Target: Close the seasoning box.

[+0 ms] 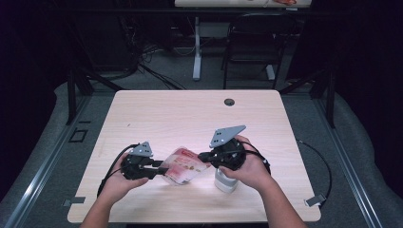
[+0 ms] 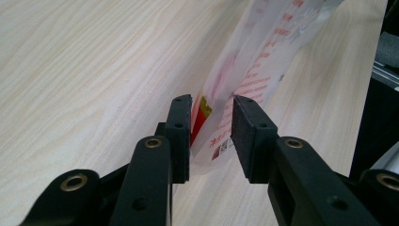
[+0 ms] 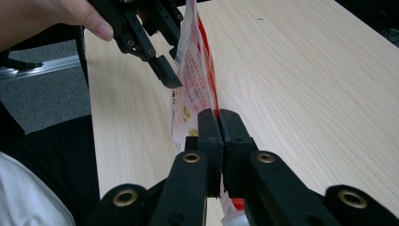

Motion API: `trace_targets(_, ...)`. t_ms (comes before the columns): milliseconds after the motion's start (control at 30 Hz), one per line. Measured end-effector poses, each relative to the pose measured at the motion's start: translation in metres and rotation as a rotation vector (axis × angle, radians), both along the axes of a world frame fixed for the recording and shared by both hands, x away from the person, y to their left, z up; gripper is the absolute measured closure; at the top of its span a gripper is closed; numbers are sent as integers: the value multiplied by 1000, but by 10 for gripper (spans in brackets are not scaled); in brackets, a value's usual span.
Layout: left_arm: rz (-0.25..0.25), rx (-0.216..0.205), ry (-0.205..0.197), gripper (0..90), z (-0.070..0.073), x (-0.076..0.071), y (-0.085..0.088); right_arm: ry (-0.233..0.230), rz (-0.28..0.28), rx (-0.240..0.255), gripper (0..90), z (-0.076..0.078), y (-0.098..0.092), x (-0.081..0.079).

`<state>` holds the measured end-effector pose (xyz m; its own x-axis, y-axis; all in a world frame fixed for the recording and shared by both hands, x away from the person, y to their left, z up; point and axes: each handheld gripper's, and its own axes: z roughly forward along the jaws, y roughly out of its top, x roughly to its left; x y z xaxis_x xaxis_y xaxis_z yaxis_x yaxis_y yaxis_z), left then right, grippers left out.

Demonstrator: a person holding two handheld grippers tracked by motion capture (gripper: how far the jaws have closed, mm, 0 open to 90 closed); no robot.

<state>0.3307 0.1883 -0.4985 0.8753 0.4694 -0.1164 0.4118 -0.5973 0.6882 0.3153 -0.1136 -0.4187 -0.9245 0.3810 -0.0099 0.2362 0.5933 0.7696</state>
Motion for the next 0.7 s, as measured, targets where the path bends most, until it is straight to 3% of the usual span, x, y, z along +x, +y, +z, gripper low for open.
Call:
trace_targets(367,-14,13,18,693,-5,1,-5,-21,6,0,877,8,7,1)
trace_targets(700,-15,-44,-6,614,8,-3,5,-15,21,23,852,7,17,2)
